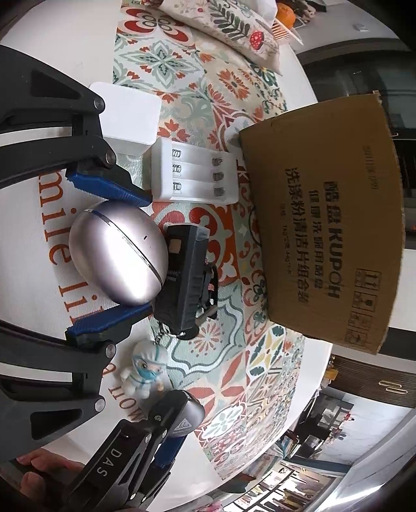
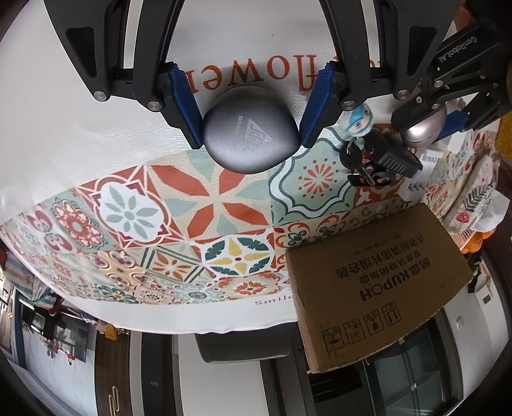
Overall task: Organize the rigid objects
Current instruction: 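Grasp the silver egg-shaped device with the left tool while the right tool grasps the grey egg, then carry the silver egg with the left tool while the right tool carries the grey egg over the box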
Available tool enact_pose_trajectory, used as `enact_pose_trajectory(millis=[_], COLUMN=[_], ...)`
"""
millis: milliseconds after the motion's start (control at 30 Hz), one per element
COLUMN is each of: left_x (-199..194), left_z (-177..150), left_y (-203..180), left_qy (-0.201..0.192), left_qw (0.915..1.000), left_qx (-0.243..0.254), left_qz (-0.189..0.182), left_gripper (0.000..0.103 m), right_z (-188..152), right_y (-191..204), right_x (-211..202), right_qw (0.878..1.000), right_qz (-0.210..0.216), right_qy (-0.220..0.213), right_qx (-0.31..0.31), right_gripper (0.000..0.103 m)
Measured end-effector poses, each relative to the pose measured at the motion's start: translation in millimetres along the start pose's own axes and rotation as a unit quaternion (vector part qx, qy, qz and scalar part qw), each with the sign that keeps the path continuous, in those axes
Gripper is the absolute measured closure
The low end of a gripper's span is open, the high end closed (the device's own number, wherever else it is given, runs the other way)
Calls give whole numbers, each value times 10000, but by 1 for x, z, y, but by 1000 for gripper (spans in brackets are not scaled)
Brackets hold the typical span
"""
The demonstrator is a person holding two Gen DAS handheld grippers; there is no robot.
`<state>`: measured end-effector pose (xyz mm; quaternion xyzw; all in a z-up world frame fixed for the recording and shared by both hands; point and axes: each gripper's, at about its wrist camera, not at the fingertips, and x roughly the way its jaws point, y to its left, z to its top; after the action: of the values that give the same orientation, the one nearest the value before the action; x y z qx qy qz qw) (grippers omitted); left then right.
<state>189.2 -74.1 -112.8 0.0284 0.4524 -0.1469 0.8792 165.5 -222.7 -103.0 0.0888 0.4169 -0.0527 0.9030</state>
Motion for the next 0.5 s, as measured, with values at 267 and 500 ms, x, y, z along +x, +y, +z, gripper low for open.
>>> enact_pose_trajectory(millis=[267,500], left_x=[-21,-42], left_z=[7,14], left_y=[0,4], left_qy=[-278,-586], left_qw=[9996,9983], left_qx=[-32,-11], left_qz=[-30,58], left_gripper=[43,43], right_z=[6,14], right_y=[5,15], right_x=[-23,-39], right_qw=[9997,9987], right_qz=[82,199], right_qy=[-237,-431], right_qx=[-60,-157], right_gripper=[41,41])
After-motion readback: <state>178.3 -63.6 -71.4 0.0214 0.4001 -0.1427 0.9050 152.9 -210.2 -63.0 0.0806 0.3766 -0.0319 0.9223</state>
